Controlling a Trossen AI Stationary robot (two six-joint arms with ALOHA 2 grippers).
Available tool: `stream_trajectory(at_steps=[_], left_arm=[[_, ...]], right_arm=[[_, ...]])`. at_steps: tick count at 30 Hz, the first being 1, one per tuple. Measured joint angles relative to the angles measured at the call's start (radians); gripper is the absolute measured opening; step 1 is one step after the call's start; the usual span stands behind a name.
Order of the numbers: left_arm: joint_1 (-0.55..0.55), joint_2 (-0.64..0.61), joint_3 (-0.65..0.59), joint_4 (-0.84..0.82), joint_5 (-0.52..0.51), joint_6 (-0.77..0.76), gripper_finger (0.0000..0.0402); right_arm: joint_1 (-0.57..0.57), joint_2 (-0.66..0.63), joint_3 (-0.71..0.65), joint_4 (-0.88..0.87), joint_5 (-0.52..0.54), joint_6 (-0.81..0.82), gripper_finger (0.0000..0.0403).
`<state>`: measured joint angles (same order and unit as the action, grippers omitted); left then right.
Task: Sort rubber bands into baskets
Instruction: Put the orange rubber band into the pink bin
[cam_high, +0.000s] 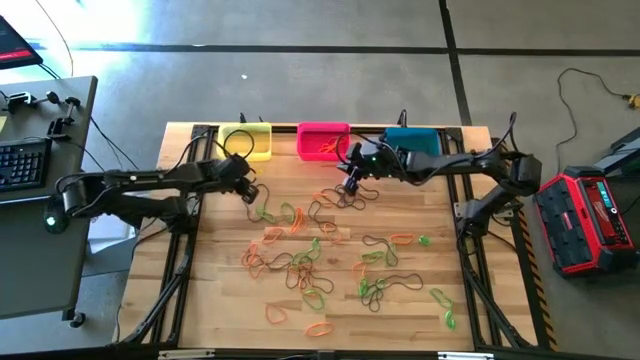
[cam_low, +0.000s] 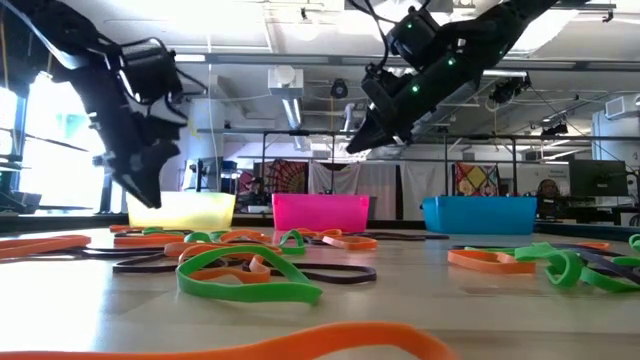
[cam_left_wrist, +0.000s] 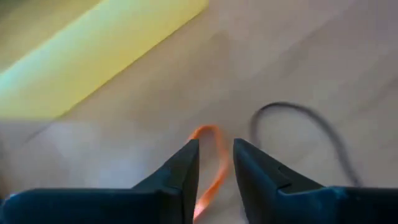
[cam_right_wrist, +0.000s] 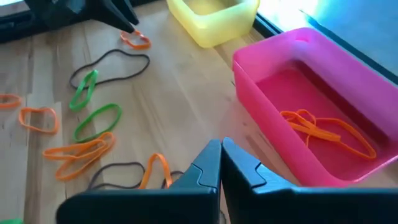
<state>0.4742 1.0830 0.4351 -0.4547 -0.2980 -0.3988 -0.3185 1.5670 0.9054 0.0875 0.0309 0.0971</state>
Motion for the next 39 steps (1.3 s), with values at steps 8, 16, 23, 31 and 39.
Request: stream_trajectory(at_steps=[8,16,23,31,39], left_arm=[[0.063,0.104,0.0,0.009,0.089,0.011,0.0104],[0.064,0.156,0.001,0.064,0.155,0.038,0.0104],[0.064,0.171,0.003,0.064,0.154,0.057,0.0104],[0.063,0.172,0.003,0.039,0.083,0.117,0.006],[0.054,0.173,0.013,0.029,0.071,0.167,0.0004]], right_arm=[[0.006,0.0,0.0,0.021,0.0,-0.009,0.0],[0.006,0.0,0.0,0.022,-0.001,-0.011,0.0],[0.006,0.0,0.0,0.022,-0.001,-0.011,0.0],[0.006,0.0,0.0,0.022,0.0,-0.011,0.0],[0.006,0.0,0.0,0.022,0.0,-0.011,0.0]])
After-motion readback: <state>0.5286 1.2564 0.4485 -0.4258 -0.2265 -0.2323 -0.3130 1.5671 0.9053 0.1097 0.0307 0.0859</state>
